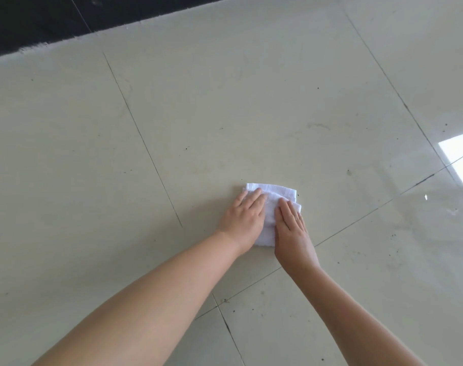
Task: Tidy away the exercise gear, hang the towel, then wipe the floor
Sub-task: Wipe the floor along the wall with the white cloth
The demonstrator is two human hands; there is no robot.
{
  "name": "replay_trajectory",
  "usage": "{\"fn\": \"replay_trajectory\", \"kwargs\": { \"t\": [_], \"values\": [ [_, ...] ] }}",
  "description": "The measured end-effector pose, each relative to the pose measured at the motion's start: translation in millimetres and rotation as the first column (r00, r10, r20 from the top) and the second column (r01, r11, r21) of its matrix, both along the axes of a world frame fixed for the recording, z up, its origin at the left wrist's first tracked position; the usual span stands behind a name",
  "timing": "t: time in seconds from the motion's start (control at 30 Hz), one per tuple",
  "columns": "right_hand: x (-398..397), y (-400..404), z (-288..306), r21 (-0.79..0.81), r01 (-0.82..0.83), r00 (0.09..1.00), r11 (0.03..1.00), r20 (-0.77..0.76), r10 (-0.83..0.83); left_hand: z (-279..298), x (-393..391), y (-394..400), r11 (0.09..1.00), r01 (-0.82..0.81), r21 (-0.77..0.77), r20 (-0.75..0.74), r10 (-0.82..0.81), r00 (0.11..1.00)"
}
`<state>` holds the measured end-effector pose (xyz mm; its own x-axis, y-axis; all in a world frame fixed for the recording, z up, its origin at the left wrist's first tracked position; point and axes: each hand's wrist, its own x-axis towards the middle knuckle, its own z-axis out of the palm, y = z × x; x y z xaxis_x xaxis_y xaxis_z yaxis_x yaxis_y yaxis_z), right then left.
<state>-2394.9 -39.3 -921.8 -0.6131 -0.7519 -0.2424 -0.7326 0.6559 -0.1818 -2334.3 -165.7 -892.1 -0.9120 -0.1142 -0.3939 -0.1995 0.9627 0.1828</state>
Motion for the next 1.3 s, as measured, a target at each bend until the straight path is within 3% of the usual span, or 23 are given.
{"fn": "replay_trajectory", "kwargs": {
  "t": [0.1, 0.2, 0.4, 0.57, 0.8, 0.9, 1.0, 1.1, 1.17, 1.23, 1.3],
  "values": [
    [2.2, 10.6, -4.1, 0.024, -0.03, 0.999, 0.999, -0.039, 0.031, -13.7, 2.1, -2.6, 0.98, 0.193, -0.051, 0.137, -0.185, 0.973],
    [-5.2, 9.1, -9.6, -0.019, -0.046, 0.999, 0.999, -0.018, 0.046, -9.4, -0.2, -1.1, 0.975, 0.203, -0.089, 0.201, -0.182, 0.962],
    [-37.5, -28.5, -7.4, 0.028, -0.047, 0.998, 0.998, -0.041, 0.048, -8.4, -23.8, -24.5, 0.986, 0.12, -0.119, 0.227, -0.091, 0.97],
    [-62.4, -103.4, 1.2, 0.064, -0.099, 0.987, 0.993, 0.133, 0.089, -3.9, -38.9, -89.9, 0.983, -0.019, -0.183, 0.192, 0.055, 0.98],
    [-6.3, -154.8, -4.5, -0.052, -0.218, 0.963, 0.975, 0.149, 0.223, -1.4, 23.9, -143.0, 0.963, -0.002, -0.271, 0.266, 0.077, 0.961],
    [41.1, -162.1, -9.4, -0.197, -0.23, 0.96, 0.953, 0.112, 0.256, 3.1, 72.8, -148.6, 0.965, -0.021, -0.26, 0.319, 0.106, 0.942],
    [84.9, -156.4, -7.8, -0.099, -0.297, 0.941, 0.95, 0.136, 0.309, 8.9, 112.6, -137.4, 0.954, -0.102, -0.281, 0.165, 0.153, 0.974],
    [100.1, -143.3, -8.3, -0.018, -0.332, 0.935, 0.943, 0.127, 0.331, 7.7, 128.7, -129.5, 0.969, -0.117, -0.216, 0.336, 0.186, 0.923],
    [93.4, -148.6, -5.9, -0.027, -0.291, 0.954, 0.956, 0.064, 0.292, 4.3, 121.7, -136.2, 0.965, -0.116, -0.237, 0.319, 0.19, 0.928],
    [81.6, -165.1, 1.4, -0.008, -0.248, 0.962, 0.969, 0.114, 0.247, -1.2, 112.2, -147.6, 0.959, -0.136, -0.249, 0.268, 0.203, 0.942],
    [65.1, -182.8, 7.7, 0.097, -0.317, 0.941, 0.944, 0.156, 0.3, -1.0, 99.3, -161.8, 0.951, -0.177, -0.252, 0.242, 0.239, 0.94]
  ]
}}
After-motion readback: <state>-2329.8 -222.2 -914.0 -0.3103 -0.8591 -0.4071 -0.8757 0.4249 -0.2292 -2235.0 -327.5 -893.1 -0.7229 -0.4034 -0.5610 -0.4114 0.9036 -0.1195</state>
